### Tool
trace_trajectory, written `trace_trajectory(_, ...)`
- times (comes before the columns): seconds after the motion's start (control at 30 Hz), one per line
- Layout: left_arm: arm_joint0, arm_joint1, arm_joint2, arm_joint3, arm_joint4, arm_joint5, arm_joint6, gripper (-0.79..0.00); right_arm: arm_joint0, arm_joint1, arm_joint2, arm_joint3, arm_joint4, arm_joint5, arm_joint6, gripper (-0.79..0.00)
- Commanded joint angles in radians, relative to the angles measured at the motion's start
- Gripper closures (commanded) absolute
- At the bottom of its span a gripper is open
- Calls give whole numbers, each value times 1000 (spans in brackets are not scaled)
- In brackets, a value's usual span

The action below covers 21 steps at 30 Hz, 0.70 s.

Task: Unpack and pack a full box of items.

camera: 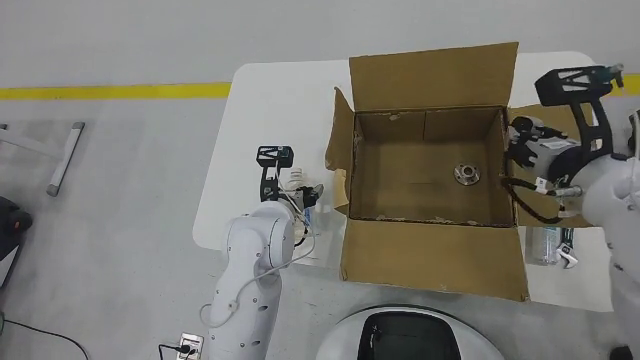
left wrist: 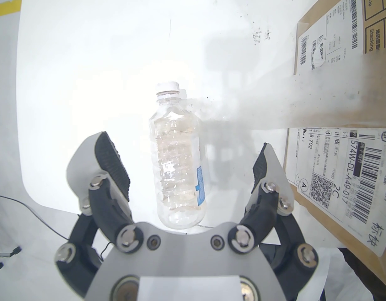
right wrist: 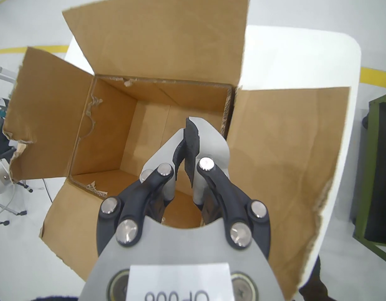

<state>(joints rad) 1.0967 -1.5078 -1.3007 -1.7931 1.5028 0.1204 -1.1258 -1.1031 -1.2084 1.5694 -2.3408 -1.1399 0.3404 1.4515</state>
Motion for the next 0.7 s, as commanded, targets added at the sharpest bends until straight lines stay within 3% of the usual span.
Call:
trace_trajectory(0.0, 0, 0, 0, 0, 0, 0, 0, -785, 14, -1, -45, 42, -49, 5, 23, 0)
trace_trajectory(0.13, 0, 0, 0, 0, 0, 0, 0, -785, 48, -8, -107, 124, -83, -13, 41, 0)
trace_trajectory(0.67, 0, 0, 0, 0, 0, 0, 0, -785, 48, -8, -107, 124, -83, -13, 41, 0)
